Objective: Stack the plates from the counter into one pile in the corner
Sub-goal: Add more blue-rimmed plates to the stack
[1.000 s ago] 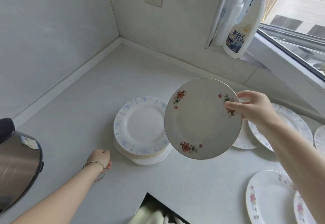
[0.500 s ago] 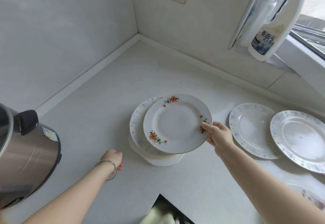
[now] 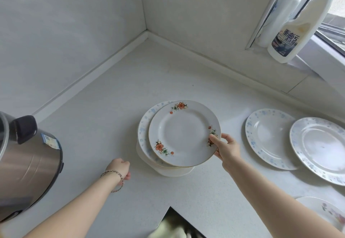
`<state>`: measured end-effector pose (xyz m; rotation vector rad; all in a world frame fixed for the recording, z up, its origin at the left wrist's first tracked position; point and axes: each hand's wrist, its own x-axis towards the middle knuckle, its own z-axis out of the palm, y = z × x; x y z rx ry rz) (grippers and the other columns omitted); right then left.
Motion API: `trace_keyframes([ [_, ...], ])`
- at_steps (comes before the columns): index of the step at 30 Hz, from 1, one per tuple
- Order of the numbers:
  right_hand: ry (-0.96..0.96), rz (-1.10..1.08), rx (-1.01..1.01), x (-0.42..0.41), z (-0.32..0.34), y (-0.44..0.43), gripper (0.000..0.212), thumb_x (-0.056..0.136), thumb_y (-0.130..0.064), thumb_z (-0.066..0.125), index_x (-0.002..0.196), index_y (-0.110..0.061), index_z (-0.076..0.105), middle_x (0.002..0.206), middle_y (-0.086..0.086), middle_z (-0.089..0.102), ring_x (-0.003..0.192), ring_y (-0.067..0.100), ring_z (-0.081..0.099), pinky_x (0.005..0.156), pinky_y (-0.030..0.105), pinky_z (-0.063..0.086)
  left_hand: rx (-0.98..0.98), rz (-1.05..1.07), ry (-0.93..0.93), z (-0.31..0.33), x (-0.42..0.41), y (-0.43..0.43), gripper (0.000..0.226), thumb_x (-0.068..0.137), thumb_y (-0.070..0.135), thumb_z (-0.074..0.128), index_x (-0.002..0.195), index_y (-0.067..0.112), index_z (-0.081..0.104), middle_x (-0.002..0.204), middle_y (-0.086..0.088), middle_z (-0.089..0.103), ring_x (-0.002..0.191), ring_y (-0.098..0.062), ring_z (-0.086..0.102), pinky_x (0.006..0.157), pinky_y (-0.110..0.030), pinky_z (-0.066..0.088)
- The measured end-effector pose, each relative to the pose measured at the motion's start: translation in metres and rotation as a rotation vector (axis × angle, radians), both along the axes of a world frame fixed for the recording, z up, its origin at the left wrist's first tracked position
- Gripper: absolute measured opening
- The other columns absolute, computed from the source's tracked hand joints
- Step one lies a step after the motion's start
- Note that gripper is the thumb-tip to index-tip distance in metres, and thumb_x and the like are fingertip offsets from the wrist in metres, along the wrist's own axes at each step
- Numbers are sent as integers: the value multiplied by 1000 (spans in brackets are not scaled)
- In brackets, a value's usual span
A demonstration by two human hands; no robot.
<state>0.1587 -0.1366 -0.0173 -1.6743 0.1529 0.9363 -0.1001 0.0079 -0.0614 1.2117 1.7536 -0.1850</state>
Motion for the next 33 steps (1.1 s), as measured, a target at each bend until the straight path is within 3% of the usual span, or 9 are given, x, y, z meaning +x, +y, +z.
trace_keyframes([
  [4, -180, 55, -113, -1, -10, 1, 18, 81, -12, 68, 97, -14, 61, 70, 2, 64, 64, 18, 60, 69, 34, 52, -2, 4, -7, 0, 1, -2, 13, 93, 14, 37, 86, 7, 45, 67, -10, 55, 56, -19, 55, 55, -22, 39],
  [7, -299, 109, -201, -2, -14, 6, 18, 79, -18, 69, 97, -17, 65, 70, 1, 65, 67, 19, 61, 59, 26, 46, -2, 8, -13, 0, 0, -3, 11, 93, 14, 37, 92, 7, 46, 67, -9, 54, 57, -19, 55, 55, -23, 40],
  [11, -421, 234, -345, -5, -15, 13, 26, 77, -27, 69, 98, -11, 69, 82, 3, 68, 81, 23, 65, 68, 29, 50, -7, 18, -10, 1, -2, -2, 11, 93, 13, 36, 94, 7, 46, 69, -10, 55, 65, -23, 57, 55, -24, 42],
  [15, -498, 412, -409, -9, -10, 21, 25, 78, -26, 67, 98, -11, 66, 84, 7, 68, 82, 25, 64, 61, 27, 43, -6, 4, 7, 5, -3, 0, 12, 94, 14, 37, 90, 8, 46, 69, -9, 56, 73, -26, 60, 54, -25, 43],
  [20, -512, 562, -528, -7, -8, 28, 36, 79, -34, 63, 104, -9, 58, 98, 9, 67, 93, 28, 62, 74, 34, 48, 44, -8, 6, 7, -2, 1, 18, 92, 10, 38, 75, 8, 42, 64, -9, 56, 55, -20, 57, 54, -23, 37],
  [23, -535, 673, -573, -3, -4, 24, 37, 81, -39, 60, 103, -9, 58, 93, 5, 66, 86, 25, 60, 69, 32, 45, 141, -8, 4, 11, 0, 2, 20, 90, 8, 38, 71, 11, 42, 59, -7, 56, 52, -18, 57, 55, -24, 38],
  [25, -519, 710, -555, 1, -4, 19, 39, 86, -42, 55, 102, -6, 59, 87, 6, 63, 77, 23, 55, 65, 30, 41, 230, -11, -12, 19, 7, 4, 20, 90, 7, 38, 71, 12, 44, 58, -6, 56, 52, -19, 56, 58, -26, 38],
  [28, -371, 674, -525, 12, -5, 4, 41, 94, -36, 44, 78, -1, 58, 66, 6, 58, 58, 20, 50, 62, 33, 47, 370, -78, -51, 38, 30, 4, 22, 90, 11, 40, 69, 16, 46, 60, -5, 57, 54, -24, 54, 57, -26, 39],
  [33, -103, 509, -524, 45, 2, -45, 16, 89, -19, 46, 92, -8, 58, 68, 2, 61, 56, 14, 55, 56, 21, 45, 379, -310, -190, 71, 97, -23, 23, 89, 18, 43, 67, 17, 50, 61, -2, 57, 56, -24, 54, 72, -37, 51],
])
